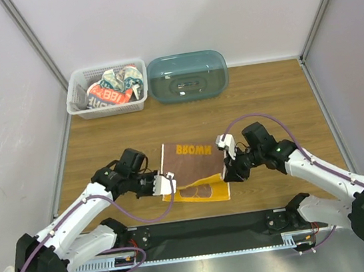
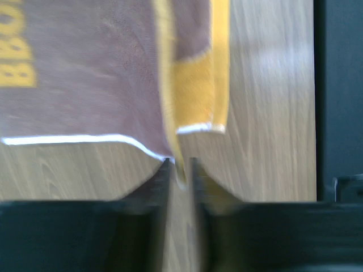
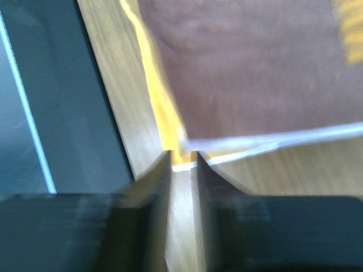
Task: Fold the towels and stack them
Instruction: Fold the towel
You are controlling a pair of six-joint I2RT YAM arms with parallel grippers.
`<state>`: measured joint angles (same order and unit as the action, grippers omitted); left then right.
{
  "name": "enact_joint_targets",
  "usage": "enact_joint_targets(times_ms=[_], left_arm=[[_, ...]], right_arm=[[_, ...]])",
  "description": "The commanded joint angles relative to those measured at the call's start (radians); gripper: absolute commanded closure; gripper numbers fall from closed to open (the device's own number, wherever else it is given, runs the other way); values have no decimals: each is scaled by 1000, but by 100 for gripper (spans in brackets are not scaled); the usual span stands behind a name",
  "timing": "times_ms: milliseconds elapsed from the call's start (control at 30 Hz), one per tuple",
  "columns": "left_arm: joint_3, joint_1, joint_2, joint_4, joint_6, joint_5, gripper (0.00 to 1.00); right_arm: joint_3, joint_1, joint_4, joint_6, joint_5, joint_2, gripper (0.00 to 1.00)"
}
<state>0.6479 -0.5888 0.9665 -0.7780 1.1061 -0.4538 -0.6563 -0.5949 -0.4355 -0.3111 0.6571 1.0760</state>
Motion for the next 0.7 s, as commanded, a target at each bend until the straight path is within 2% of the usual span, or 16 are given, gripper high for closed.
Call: enact_joint_targets(times_ms=[0, 33, 67, 167, 267, 367, 467, 500, 533, 600, 633, 667], left_arm=[[-13, -6, 0, -112, 1, 56, 68], [-8, -6, 1, -118, 4, 58, 17], [4, -8, -3, -122, 9, 56, 1], [21, -8, -12, -121, -17, 58, 0], [42, -8, -31, -54, -74, 43, 0], [87, -8, -41, 83, -258, 78, 0], [125, -6, -17, 216, -441, 144, 0], [131, -8, 3, 256, -493, 174, 0], [140, -8, 15, 331, -549, 251, 0], [176, -8, 63, 391, -688, 343, 0], [189, -6, 86, 416, -742, 450, 0], [215, -6, 106, 460, -864, 521, 0]], right_arm=[[-42, 6, -77, -37, -14, -28, 66], [-43, 4, -83, -40, -4, -30, 45], [-51, 4, -91, -49, 12, -31, 1], [-55, 3, -106, -68, -13, -39, 0], [-58, 3, -77, -68, -57, -62, 0], [-60, 3, -3, -49, -97, -96, 0], [-43, 3, 168, 42, -166, -166, 0], [-39, 3, 205, 75, -198, -175, 0], [-42, 3, 236, 193, -302, -182, 0], [-61, 12, 294, 306, -487, -177, 0], [-71, 18, 296, 390, -537, -169, 0], [-81, 20, 294, 433, -586, -160, 0]])
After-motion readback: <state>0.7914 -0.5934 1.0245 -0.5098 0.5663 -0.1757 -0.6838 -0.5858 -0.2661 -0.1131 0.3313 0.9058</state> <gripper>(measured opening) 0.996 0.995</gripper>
